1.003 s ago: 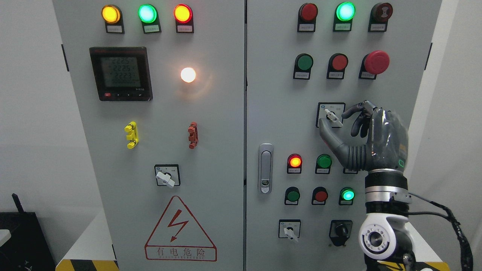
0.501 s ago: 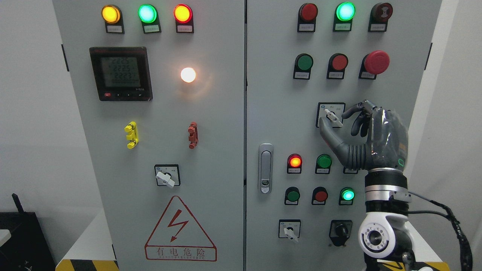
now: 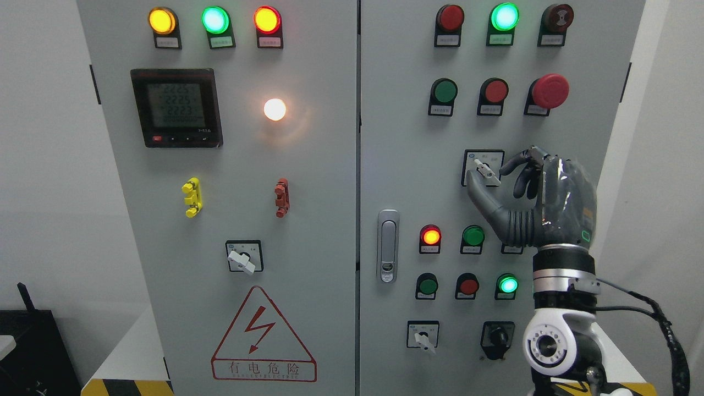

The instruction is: Rotate and turn off gray switch

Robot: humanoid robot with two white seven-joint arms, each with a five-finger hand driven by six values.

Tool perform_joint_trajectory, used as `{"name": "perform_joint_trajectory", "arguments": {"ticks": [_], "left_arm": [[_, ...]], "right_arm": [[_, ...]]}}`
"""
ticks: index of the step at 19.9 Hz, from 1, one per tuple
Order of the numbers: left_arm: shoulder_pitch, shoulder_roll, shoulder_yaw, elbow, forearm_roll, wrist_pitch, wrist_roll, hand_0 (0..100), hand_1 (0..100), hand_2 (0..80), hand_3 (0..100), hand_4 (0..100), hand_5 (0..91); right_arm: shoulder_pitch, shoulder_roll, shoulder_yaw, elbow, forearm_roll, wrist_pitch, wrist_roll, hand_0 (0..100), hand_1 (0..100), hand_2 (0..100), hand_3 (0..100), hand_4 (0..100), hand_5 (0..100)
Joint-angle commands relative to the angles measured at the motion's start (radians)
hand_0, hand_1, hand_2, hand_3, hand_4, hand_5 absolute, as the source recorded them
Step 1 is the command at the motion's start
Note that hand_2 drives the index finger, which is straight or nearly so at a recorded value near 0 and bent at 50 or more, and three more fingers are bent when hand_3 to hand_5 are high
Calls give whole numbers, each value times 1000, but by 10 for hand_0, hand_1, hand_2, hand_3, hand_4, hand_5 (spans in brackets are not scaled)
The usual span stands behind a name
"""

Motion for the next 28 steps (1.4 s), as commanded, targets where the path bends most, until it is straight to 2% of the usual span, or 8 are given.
{"name": "perform_joint_trajectory", "arguments": {"ticks": [1, 16, 28], "left_arm": [[-9, -1, 8, -25, 20, -1, 1, 120, 389, 0, 0, 0, 0], [-9, -1, 8, -25, 20, -1, 1, 120, 389, 0, 0, 0, 0], [-9, -1, 8, -25, 20, -1, 1, 120, 389, 0, 0, 0, 0]], "right_arm": [[-2, 0, 28, 8, 11, 0, 1, 97, 423, 598, 934, 985, 1000], [-12, 1, 27, 11, 17, 33, 0, 125, 427, 615, 944, 989, 1000], [-11, 1, 22, 11, 17, 34, -6, 160, 422, 629, 957, 990, 1000]]}}
